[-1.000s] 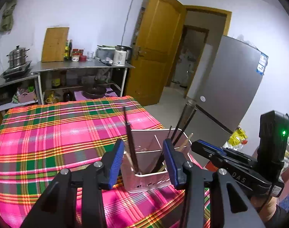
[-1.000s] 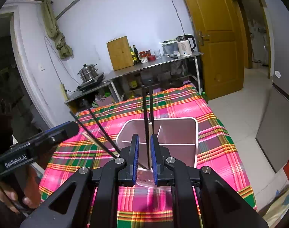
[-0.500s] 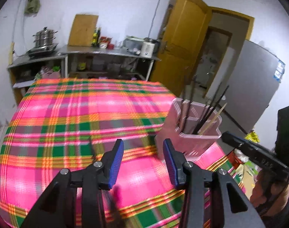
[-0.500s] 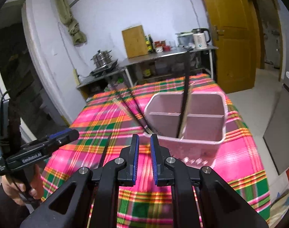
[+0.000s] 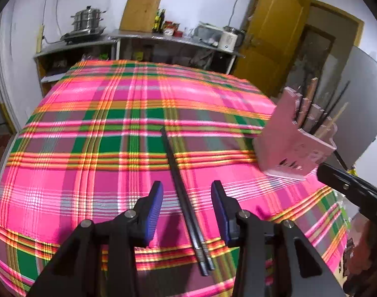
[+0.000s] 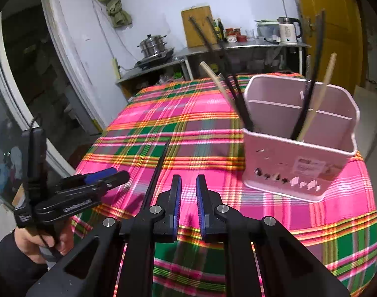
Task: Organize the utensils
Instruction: 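Close the right tool on another black chopstick in the pile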
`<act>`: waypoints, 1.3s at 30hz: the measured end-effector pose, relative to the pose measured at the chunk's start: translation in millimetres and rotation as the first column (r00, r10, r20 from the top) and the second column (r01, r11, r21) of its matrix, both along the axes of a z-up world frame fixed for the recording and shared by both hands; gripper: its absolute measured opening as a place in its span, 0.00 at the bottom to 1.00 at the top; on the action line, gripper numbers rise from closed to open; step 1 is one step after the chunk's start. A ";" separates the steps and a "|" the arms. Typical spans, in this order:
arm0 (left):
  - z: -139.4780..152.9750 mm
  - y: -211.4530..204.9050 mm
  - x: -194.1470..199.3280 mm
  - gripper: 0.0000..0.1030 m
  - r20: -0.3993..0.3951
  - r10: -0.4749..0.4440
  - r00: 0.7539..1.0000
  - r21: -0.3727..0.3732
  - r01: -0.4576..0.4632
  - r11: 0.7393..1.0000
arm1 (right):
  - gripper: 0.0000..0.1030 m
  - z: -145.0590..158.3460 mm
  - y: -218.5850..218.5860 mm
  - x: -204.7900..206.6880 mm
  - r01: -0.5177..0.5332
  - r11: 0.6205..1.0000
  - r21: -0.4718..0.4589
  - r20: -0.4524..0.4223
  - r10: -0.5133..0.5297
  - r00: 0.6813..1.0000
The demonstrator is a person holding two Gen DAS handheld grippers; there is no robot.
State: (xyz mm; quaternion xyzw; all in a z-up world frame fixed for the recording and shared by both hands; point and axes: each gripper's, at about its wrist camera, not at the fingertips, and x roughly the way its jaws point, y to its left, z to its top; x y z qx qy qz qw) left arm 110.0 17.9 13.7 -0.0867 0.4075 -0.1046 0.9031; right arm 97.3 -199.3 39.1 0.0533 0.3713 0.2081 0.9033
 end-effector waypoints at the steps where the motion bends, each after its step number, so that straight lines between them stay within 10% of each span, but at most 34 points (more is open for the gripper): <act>1: -5.5 0.7 3.1 0.41 -0.011 0.005 1.000 0.001 -0.005 1.000 | 0.12 -2.6 1.0 0.1 -0.005 1.000 -0.002 -0.004 0.005 1.000; 26: -55.5 -16.1 37.3 0.32 -0.034 0.053 0.998 0.210 -0.045 0.977 | 0.12 -35.0 24.3 25.5 -0.048 0.999 -0.024 -0.080 0.046 0.996; 30: -53.7 -6.8 38.5 0.14 -0.041 0.079 0.996 0.195 -0.069 0.978 | 0.12 -36.2 25.3 27.6 -0.047 0.999 -0.027 -0.085 0.045 0.995; 39: -54.9 36.6 25.8 0.11 -0.062 0.180 0.982 0.128 -0.171 0.977 | 0.12 -50.1 54.3 44.5 -0.095 0.995 -0.022 -0.117 0.092 0.989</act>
